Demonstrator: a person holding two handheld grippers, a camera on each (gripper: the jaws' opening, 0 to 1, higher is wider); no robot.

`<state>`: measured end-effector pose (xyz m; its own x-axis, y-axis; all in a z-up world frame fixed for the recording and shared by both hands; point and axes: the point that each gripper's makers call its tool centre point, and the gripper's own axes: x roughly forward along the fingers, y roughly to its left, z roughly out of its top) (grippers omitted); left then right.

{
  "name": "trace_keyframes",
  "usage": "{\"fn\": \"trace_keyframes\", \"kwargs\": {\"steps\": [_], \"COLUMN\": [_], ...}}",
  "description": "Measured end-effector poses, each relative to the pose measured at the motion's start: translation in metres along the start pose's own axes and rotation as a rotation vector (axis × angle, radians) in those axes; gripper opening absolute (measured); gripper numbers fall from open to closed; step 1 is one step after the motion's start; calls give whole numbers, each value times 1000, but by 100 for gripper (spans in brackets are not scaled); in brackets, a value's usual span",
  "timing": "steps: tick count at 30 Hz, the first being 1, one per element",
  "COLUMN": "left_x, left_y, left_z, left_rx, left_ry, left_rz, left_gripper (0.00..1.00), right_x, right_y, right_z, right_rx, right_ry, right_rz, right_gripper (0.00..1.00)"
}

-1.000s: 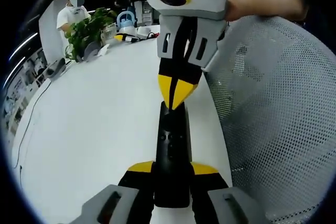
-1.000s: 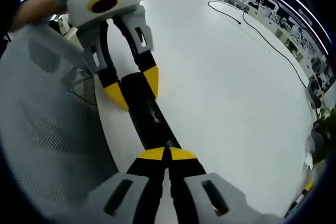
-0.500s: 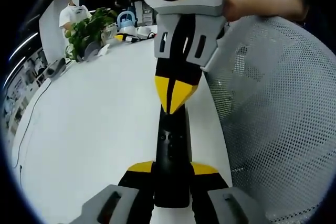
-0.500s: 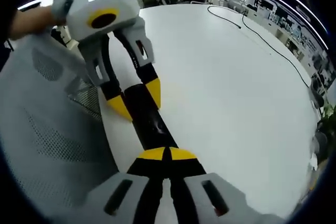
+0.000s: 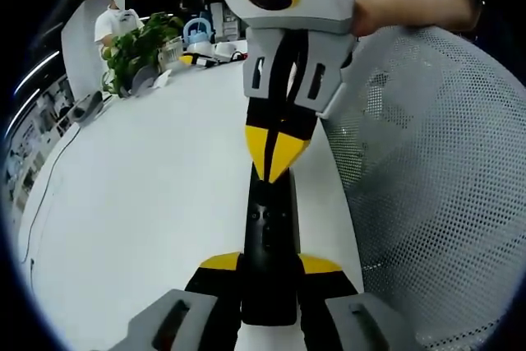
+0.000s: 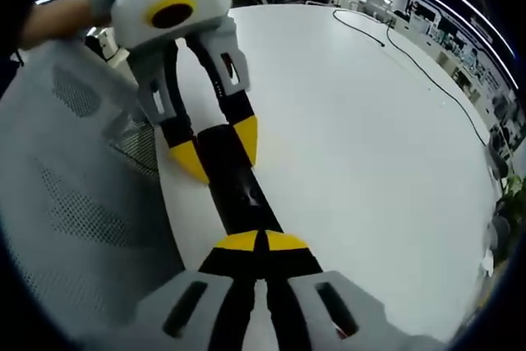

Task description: Press the specified remote control buttons in sequence, fully releasing each button before pressing the next.

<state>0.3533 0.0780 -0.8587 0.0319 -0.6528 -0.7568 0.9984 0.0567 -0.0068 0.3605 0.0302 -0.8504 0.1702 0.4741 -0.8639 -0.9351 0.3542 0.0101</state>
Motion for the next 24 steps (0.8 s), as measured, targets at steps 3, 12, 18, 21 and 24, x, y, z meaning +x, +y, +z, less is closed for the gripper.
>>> {"fn": "trace_keyframes", "kwargs": {"steps": [3,12,18,21,24], "left_x": [0,0,0,0,0], "left_y": [0,0,0,-1,0], "left_z": [0,0,0,0,0], "left_rx": [1,-2,-2,-1,-1], "left_ry": [0,3,1,-1,-2], "left_rz": [-1,4,2,2,1], "left_gripper": [26,26,26,26,26], "right_x": [0,2,4,4,4], "right_y": [0,3,3,3,3], "right_z": [0,6,7,6,6], "right_rx": [1,-5,-17,14,28], "right_ry": [1,-12,-6,-15,-27], "right_rz": [0,16,7,12,16], "right_gripper": [0,0,0,0,0]}}
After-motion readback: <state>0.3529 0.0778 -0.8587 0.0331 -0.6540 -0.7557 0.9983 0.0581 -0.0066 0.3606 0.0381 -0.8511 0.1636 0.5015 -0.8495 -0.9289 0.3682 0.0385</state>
